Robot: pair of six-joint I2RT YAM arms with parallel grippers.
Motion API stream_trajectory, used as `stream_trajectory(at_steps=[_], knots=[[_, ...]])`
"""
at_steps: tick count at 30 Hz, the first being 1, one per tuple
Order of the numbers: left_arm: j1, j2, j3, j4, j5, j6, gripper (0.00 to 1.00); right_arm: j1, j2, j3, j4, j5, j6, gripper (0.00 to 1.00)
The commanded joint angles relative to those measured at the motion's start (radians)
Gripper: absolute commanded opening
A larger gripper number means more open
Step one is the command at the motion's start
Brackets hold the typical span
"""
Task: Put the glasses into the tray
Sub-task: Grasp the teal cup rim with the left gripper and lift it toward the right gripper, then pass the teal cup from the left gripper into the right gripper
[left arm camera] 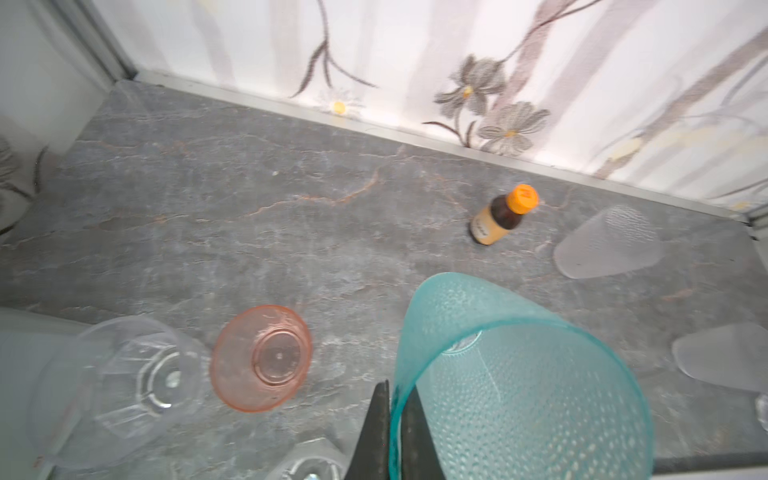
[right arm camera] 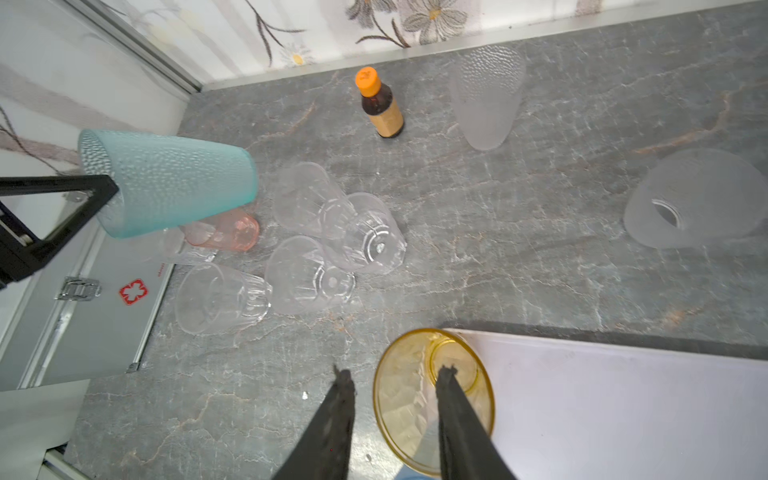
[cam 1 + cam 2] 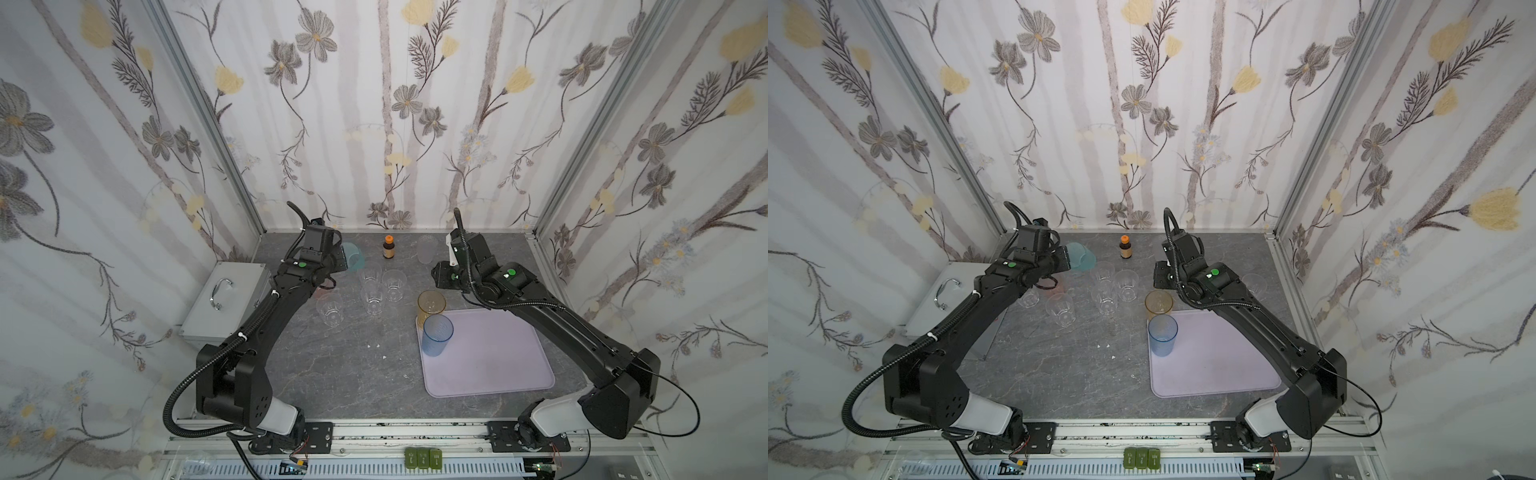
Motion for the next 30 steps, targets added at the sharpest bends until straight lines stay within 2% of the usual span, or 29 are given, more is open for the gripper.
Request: stream_trajectory(at_steps=[1, 5, 8, 12, 21, 25, 30], knots=[[-0.114, -0.011, 0.042, 0.01, -0.146, -0.11, 0.0, 0.029, 0.015, 0.041, 0.055, 0.024, 0.044, 0.35], [-0.258, 0.027, 0.107, 0.012, -0.217, -0.169, 0.0, 0.075, 0.01, 0.08, 0.091, 0.056, 0.072, 0.35], [-0.315, 0.056, 0.147, 0.012, -0.228, -0.178, 0.0, 0.097, 0.001, 0.1, 0.098, 0.099, 0.082, 0.36], [-0.35, 0.083, 0.18, 0.013, -0.22, -0.186, 0.0, 0.102, -0.004, 0.105, 0.11, 0.136, 0.08, 0.4], [-0.398, 0.111, 0.216, 0.013, -0.22, -0.202, 0.0, 0.104, 0.056, 0.171, 0.108, 0.168, 0.063, 0.4], [-0.416, 0.113, 0.226, 0.015, -0.227, -0.212, 0.0, 0.105, 0.1, 0.207, 0.066, 0.274, 0.049, 0.38], [-0.43, 0.117, 0.237, 0.015, -0.225, -0.219, 0.0, 0.108, 0.142, 0.232, 0.035, 0.364, 0.022, 0.3]])
